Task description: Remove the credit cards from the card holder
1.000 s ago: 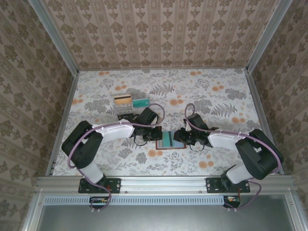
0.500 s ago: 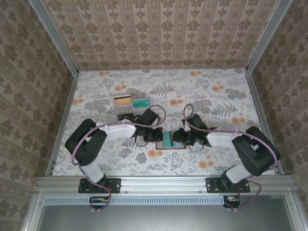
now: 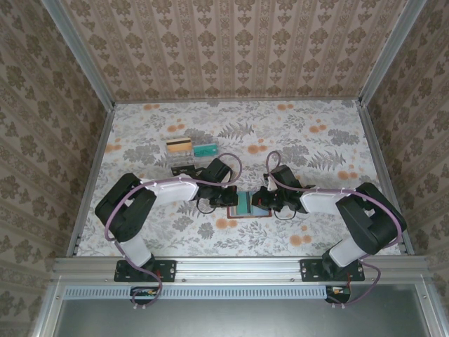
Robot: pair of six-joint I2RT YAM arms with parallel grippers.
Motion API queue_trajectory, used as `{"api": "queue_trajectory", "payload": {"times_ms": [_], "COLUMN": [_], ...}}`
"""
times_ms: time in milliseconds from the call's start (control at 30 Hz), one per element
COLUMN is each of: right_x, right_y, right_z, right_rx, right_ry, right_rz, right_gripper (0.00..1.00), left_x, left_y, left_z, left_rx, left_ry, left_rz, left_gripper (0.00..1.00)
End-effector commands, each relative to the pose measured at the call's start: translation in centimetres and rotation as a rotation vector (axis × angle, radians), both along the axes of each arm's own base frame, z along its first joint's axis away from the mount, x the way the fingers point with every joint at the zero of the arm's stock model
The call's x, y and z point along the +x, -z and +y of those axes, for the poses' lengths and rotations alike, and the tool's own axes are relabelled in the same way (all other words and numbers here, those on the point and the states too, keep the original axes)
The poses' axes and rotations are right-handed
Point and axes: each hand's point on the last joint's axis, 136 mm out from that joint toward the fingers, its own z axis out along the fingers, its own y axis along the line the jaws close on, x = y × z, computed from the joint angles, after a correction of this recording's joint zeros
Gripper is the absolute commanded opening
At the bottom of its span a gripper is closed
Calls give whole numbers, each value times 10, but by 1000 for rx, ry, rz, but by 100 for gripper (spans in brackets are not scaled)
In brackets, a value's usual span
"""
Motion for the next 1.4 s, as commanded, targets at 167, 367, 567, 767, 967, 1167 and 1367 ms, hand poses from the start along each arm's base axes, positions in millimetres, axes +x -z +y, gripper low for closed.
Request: {"api": "queue_trajectory", "payload": {"times_ms": [167, 367, 567, 767, 967, 1167, 1367], "right_x": [-5, -7, -8, -1, 2, 2, -6], "right_y": [-2, -1, -6, -8, -5, -2, -2], "right_z": [-10, -26, -27, -13, -8, -11, -34], "right_rx": [-9, -30, -8, 55, 64, 45, 5], "right_ry": [4, 40, 18, -7, -19, -11, 21], "right_rz": [-8, -5, -15, -16, -11, -7, -10], "right_gripper": [0, 0, 4, 29, 29, 10, 3], "left_x": [-11, -11, -10, -11, -12, -12, -12], "left_y": [19, 19, 19, 21, 22, 22, 22], "left_z": [15, 16, 16, 15, 13, 12, 15], "left_rx": [74, 74, 73, 73, 68, 66, 71], "left_ry": [5, 4, 5, 11, 14, 15, 15], "left_rz": [49, 49, 50, 52, 59, 58, 58], "left_gripper": [0, 0, 0, 0, 0, 0, 0]}}
